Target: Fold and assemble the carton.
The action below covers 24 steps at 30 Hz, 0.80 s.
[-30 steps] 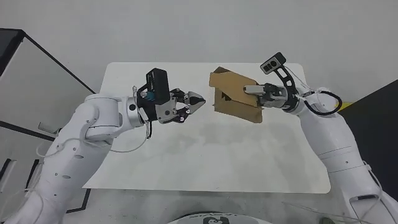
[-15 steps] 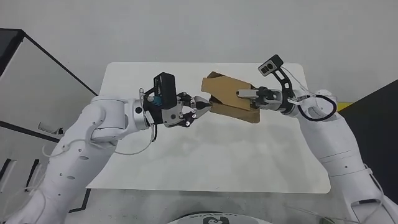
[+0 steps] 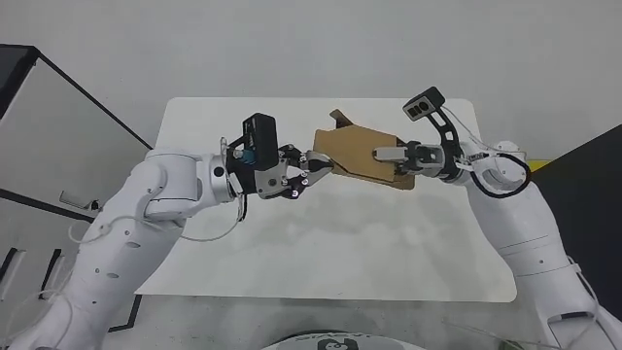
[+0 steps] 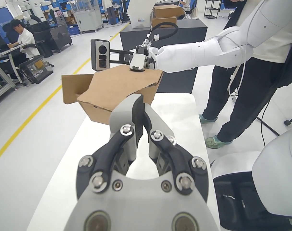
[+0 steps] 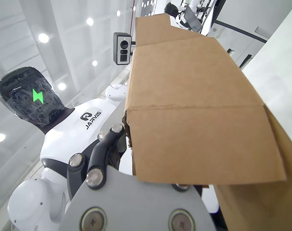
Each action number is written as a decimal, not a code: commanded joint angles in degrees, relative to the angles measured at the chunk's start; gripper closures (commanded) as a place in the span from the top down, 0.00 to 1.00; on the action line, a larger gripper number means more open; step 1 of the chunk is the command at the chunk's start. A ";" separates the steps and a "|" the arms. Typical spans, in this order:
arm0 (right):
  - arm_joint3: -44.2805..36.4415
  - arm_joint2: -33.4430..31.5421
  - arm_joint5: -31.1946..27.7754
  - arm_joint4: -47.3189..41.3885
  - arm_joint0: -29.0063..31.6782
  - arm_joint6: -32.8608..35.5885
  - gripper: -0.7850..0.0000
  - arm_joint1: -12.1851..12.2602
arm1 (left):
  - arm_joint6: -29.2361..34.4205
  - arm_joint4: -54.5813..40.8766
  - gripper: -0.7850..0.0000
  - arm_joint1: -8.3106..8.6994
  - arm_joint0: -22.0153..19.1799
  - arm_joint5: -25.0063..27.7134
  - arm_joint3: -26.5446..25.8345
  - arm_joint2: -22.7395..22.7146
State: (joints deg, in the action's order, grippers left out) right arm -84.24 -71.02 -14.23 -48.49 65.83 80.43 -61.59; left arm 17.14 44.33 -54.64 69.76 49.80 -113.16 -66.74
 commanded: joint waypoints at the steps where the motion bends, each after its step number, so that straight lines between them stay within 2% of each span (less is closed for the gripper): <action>1: 0.33 -0.33 0.33 -0.69 0.03 -0.14 0.00 0.00 | -0.05 0.04 0.00 0.08 0.23 -0.11 0.09 -0.63; 9: 1.70 -1.78 2.53 -4.05 -0.03 1.66 0.00 0.09 | -0.34 0.71 0.00 0.72 2.31 -1.11 0.91 -5.44; 12: 1.98 -1.69 4.02 -4.85 -0.24 3.08 0.00 0.08 | -0.64 0.70 0.00 0.79 2.86 -0.96 0.84 -5.93; 24: 1.60 0.70 5.76 -4.32 -1.10 5.57 0.00 -0.34 | -0.42 -0.09 0.00 -0.36 -0.91 1.12 1.39 1.55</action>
State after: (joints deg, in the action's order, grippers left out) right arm -82.57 -70.44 -8.43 -52.81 64.76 86.15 -61.88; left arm 16.66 44.27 -54.91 69.23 50.89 -111.89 -65.74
